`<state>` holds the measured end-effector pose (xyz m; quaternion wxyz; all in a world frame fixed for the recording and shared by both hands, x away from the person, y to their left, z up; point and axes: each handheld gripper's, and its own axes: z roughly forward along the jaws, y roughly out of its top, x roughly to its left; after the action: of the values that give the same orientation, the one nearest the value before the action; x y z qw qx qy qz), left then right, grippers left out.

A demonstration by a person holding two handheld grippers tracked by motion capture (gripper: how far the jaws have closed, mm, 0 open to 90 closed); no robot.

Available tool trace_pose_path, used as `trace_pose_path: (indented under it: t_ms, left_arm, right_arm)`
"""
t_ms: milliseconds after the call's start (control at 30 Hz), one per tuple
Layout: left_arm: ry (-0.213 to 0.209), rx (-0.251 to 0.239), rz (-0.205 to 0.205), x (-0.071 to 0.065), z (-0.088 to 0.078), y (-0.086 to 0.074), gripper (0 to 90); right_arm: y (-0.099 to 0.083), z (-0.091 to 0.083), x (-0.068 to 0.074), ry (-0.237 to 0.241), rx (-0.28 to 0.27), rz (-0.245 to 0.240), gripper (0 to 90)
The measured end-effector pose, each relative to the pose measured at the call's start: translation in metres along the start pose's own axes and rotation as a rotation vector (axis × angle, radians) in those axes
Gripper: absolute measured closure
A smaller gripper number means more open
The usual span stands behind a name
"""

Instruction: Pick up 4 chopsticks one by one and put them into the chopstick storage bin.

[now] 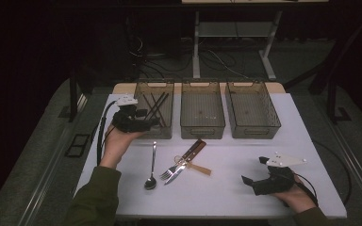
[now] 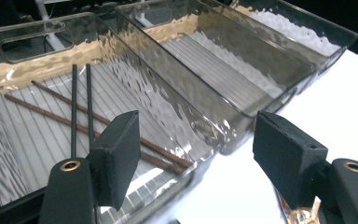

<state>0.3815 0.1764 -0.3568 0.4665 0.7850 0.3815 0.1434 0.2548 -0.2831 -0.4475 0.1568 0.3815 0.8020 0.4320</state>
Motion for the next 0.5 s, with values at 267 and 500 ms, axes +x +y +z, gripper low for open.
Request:
trace_pose_path:
  t_ms: [267, 500]
  left_arm:
    - [-0.006, 0.012, 0.007, -0.012, -0.007, -0.029, 28.8]
    - [0.011, 0.044, 0.013, -0.016, -0.009, -0.055, 31.1]
  right_arm:
    - [0.0, 0.0, 0.0, 0.002, 0.002, 0.003, 0.1]
    - [0.001, 0.0, -0.001, 0.002, 0.001, 0.002, 0.1]
